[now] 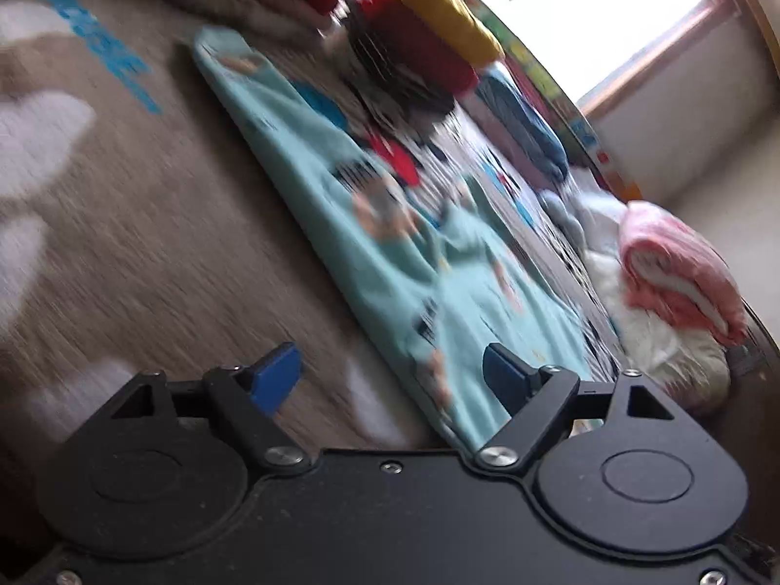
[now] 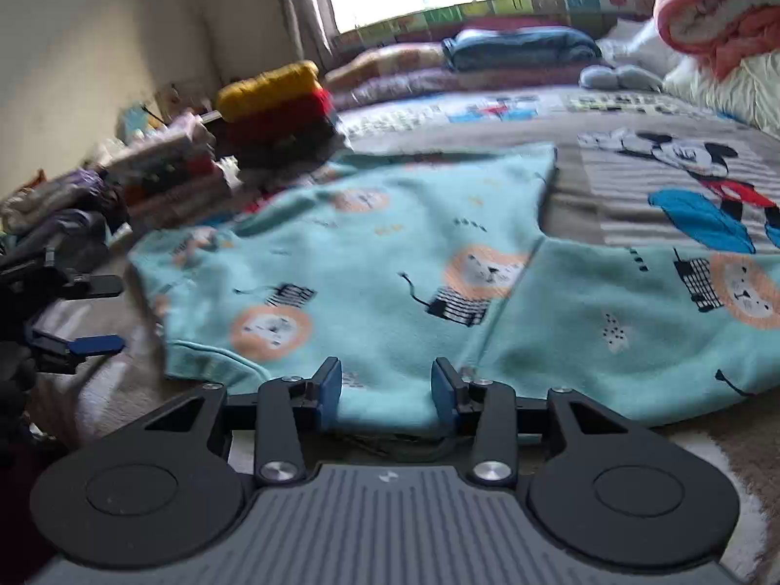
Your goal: Fold clothes
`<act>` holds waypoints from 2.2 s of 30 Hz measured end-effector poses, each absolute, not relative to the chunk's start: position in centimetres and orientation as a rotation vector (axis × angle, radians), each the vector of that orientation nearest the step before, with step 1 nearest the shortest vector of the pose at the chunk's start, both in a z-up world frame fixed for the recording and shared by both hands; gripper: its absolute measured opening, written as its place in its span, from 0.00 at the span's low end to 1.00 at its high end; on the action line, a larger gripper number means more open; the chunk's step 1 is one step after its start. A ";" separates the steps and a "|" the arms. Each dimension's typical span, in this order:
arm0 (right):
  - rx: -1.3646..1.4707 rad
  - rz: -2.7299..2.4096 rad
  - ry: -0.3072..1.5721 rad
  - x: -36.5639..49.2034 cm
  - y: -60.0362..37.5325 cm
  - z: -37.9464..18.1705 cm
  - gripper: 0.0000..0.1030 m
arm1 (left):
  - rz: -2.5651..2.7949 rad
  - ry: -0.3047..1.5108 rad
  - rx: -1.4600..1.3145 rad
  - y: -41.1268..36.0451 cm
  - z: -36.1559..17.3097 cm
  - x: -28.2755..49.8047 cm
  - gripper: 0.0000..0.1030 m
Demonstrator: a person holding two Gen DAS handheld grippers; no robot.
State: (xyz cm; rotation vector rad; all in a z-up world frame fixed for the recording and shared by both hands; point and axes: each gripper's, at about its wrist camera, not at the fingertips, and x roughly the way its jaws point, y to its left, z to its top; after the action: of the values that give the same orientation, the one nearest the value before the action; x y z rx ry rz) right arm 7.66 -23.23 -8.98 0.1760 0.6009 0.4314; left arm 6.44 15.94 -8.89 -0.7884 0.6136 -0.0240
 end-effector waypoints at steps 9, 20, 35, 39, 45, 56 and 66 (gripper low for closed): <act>0.049 0.481 0.493 7.0 -18.6 -7.2 0.39 | 0.034 0.487 -0.945 22.8 -10.0 7.6 0.73; -0.026 0.572 0.534 12.4 -9.4 -6.9 0.37 | 0.060 0.374 -1.118 29.7 -11.1 9.7 0.73; -0.209 0.706 0.586 14.4 0.6 -9.1 0.31 | 0.099 0.453 -0.960 33.1 -11.1 18.0 0.26; -0.198 0.698 0.570 13.5 0.3 -9.4 0.31 | 0.138 0.365 -1.029 35.2 -11.2 15.9 0.07; -0.245 0.684 0.641 14.0 1.2 -7.7 0.32 | 0.183 0.363 -1.041 36.9 -11.3 14.7 0.05; -0.209 0.700 0.694 22.6 6.1 -7.9 0.35 | -0.076 0.590 -0.812 29.8 -10.0 18.3 0.48; -0.131 0.715 0.588 19.4 0.4 -5.3 0.34 | -0.158 0.530 -0.765 26.9 -7.9 19.2 0.46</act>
State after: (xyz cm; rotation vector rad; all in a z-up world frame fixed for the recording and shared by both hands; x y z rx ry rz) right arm 19.43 0.44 -5.26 -0.1313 0.5882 0.7152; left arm 19.16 26.94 -7.88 -0.7654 0.5304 -0.1578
